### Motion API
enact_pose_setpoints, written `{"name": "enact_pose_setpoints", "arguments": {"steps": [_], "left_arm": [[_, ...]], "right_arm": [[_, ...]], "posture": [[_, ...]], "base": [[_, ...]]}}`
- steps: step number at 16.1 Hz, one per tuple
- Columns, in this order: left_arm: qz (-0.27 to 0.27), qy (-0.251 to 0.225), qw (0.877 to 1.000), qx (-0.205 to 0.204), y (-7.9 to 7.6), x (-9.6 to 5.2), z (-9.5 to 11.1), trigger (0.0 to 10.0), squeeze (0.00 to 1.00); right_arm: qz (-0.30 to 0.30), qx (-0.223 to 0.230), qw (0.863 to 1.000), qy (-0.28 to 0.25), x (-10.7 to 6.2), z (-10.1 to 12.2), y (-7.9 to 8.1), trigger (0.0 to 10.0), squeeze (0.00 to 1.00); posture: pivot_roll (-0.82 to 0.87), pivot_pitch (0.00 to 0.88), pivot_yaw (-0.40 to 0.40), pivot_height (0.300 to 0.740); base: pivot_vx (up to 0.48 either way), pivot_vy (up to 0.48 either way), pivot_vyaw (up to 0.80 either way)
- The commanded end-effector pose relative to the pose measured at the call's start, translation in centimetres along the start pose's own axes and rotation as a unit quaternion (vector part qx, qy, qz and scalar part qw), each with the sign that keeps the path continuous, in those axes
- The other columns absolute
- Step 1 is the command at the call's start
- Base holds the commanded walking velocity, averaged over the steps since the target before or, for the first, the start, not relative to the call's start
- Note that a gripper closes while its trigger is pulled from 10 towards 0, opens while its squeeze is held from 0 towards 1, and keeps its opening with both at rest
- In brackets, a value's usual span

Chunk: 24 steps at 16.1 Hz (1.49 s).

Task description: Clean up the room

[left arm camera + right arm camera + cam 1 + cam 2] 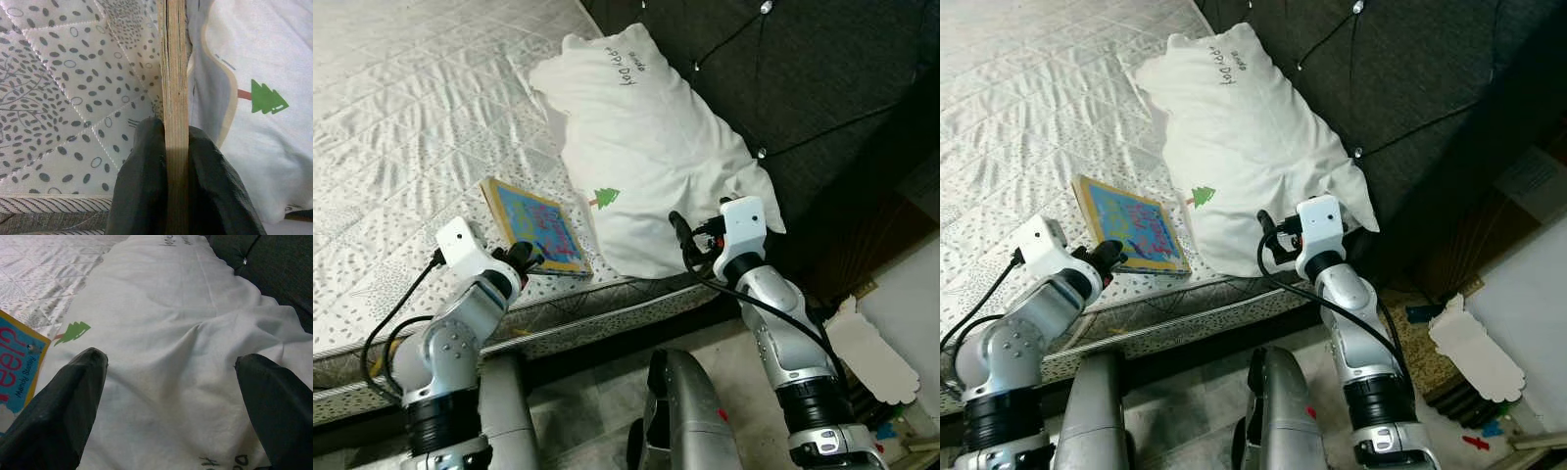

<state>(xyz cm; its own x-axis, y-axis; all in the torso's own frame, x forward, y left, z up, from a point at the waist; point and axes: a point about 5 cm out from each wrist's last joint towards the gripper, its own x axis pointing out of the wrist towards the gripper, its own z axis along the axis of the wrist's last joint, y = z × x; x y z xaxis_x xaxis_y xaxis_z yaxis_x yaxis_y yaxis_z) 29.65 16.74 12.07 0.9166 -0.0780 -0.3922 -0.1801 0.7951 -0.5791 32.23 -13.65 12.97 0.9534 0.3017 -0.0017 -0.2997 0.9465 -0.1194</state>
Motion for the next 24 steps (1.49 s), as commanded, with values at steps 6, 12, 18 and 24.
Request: {"name": "enact_pose_setpoints", "arguments": {"steps": [6, 12, 18, 24], "left_arm": [[-0.026, 0.03, 0.999, -0.004, -0.7, 1.8, -0.5, 10.0, 0.0], [-0.049, 0.05, 0.997, 0.009, -1.7, 3.1, -0.7, 10.0, 0.0], [-0.032, 0.039, 0.998, 0.029, -0.3, 3.8, 0.8, 10.0, 1.0], [0.009, -0.003, 0.999, 0.041, 1.8, 4.0, 3.7, 10.0, 1.0]], "right_arm": [[-0.001, -0.008, 1.0, -0.004, 0.1, 0.2, -0.3, 10.0, 0.0], [-0.003, -0.014, 1.0, -0.006, -0.1, 0.3, -0.6, 10.0, 0.0], [-0.001, -0.017, 1.0, -0.007, 0.0, 0.3, -0.6, 10.0, 0.0], [-0.009, -0.019, 1.0, -0.004, -0.3, 0.1, -0.9, 10.0, 0.0]], "posture": [[0.04, 0.078, -0.125, 0.552], [0.02, 0.081, -0.124, 0.552], [0.02, 0.082, -0.13, 0.552], [0.02, 0.083, -0.127, 0.552]], "base": [[0.0, 0.0, 0.0], [0.0, 0.0, 0.0], [0.0, 0.0, 0.0], [0.0, 0.0, 0.0]]}}
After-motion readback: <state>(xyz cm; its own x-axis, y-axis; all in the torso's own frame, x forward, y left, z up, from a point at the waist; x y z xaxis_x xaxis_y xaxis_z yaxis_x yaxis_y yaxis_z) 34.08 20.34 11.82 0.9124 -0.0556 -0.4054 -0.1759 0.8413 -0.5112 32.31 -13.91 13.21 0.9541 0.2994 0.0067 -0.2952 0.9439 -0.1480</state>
